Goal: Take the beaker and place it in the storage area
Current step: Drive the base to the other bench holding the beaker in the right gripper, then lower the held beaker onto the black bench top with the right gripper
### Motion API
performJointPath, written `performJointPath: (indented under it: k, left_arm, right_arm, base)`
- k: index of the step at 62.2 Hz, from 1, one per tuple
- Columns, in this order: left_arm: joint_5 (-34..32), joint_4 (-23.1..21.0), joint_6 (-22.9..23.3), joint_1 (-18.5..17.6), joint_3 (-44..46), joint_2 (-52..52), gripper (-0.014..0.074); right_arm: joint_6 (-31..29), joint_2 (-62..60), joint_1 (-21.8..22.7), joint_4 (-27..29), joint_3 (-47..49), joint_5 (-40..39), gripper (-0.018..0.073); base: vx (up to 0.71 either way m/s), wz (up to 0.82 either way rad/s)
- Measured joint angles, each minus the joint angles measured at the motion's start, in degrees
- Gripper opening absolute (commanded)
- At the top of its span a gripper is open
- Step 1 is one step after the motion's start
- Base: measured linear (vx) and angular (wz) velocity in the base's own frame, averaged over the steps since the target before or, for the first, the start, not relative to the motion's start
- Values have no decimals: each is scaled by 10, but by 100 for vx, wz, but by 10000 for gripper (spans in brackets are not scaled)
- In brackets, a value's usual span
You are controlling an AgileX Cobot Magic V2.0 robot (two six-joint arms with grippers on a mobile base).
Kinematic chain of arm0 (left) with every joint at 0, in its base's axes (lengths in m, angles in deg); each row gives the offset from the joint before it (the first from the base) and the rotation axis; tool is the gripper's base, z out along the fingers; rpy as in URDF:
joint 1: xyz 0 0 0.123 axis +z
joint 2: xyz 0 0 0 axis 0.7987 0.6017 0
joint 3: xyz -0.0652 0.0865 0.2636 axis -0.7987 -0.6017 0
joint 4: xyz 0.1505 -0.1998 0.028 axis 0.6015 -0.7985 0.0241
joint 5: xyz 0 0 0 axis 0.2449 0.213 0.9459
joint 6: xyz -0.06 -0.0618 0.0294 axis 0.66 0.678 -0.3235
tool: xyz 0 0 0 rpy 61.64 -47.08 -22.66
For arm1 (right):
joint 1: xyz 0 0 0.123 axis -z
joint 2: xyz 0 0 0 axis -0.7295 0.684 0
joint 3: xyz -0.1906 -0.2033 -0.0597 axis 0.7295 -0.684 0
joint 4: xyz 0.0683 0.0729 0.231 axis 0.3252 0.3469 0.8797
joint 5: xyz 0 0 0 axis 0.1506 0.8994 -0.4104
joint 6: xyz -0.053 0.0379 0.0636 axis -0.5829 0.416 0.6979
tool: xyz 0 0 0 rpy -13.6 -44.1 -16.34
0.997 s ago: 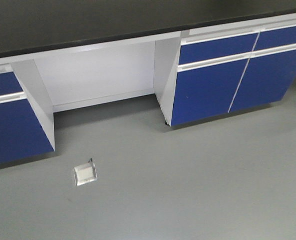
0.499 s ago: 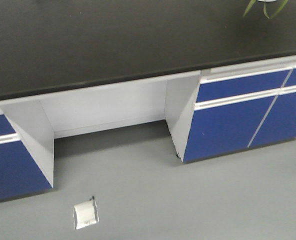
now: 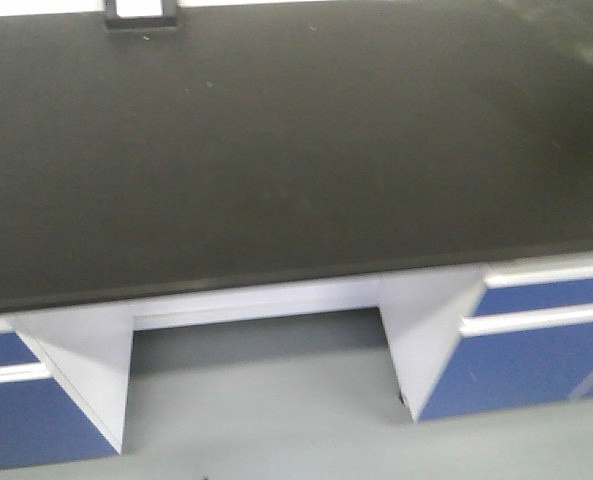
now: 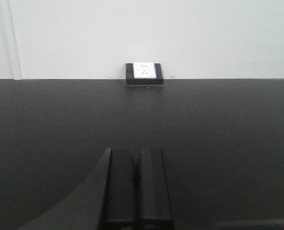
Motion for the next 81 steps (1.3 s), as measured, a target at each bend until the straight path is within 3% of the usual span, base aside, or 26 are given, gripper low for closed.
performJointPath:
  k: [33, 81]
  left_arm:
    - [0, 0, 0, 0, 0, 0, -8]
    - [0, 0, 0, 0, 0, 0, -8]
  right_arm:
    - [0, 0, 0, 0, 0, 0, -3]
    - [0, 0, 0, 0, 0, 0, -3]
  base:
    - [33, 21]
    - [3, 0]
